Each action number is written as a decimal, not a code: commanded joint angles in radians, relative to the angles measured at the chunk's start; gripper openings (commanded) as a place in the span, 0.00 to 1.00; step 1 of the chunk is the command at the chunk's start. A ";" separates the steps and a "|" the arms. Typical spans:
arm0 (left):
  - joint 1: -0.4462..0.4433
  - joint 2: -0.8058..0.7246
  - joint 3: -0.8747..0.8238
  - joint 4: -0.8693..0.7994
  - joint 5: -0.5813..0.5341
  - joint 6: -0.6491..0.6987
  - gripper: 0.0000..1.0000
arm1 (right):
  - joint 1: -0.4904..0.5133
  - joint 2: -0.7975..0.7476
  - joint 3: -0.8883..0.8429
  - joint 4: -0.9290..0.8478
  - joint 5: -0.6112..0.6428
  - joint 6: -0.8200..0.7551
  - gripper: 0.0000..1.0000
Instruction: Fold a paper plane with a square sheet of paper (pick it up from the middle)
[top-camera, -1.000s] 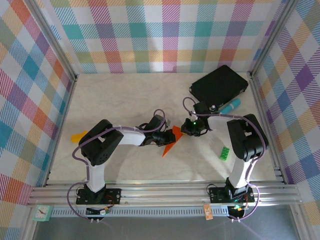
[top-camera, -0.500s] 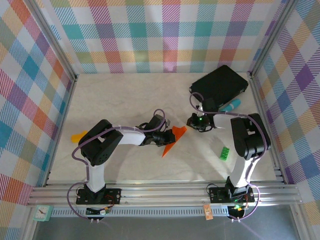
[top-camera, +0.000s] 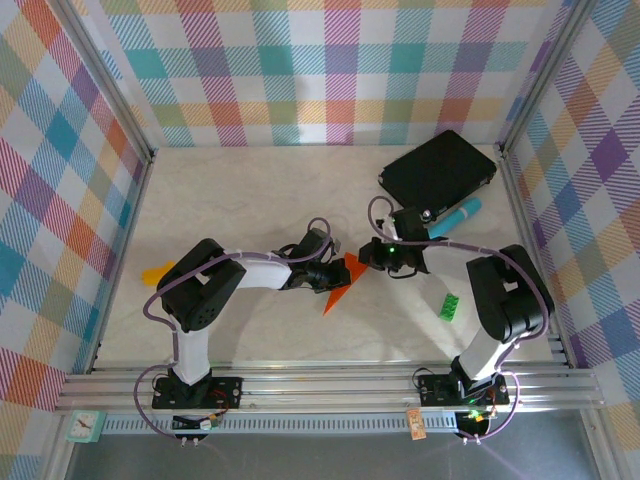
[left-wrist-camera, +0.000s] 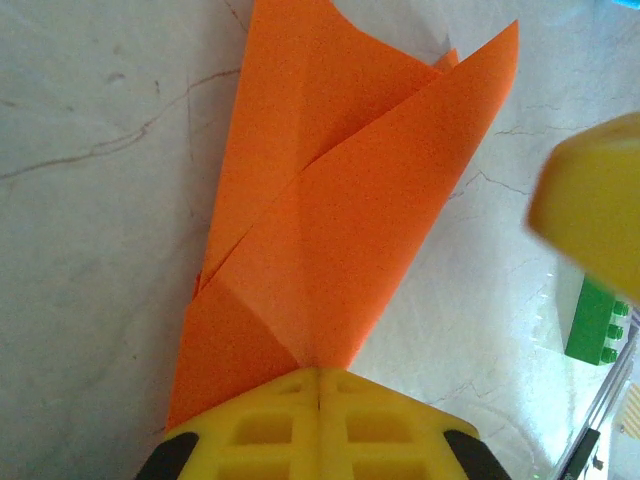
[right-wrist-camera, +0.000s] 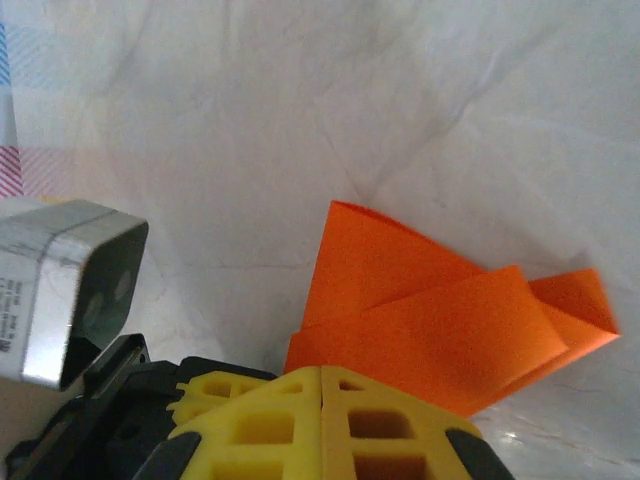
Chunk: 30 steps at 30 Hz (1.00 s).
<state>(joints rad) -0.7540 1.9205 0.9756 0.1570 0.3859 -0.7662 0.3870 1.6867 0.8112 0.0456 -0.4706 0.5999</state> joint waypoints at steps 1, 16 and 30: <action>0.000 0.035 -0.032 -0.188 -0.018 0.018 0.00 | -0.003 0.047 -0.013 0.031 -0.040 0.024 0.05; -0.001 -0.026 0.095 -0.168 0.056 0.057 0.00 | -0.004 0.162 0.033 -0.054 0.049 -0.012 0.03; -0.001 0.039 0.090 -0.233 0.023 0.054 0.00 | -0.004 0.192 0.067 -0.121 0.091 -0.029 0.03</action>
<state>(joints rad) -0.7525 1.9533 1.0851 -0.0048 0.4244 -0.7250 0.3862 1.8286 0.8753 0.0105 -0.4656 0.5957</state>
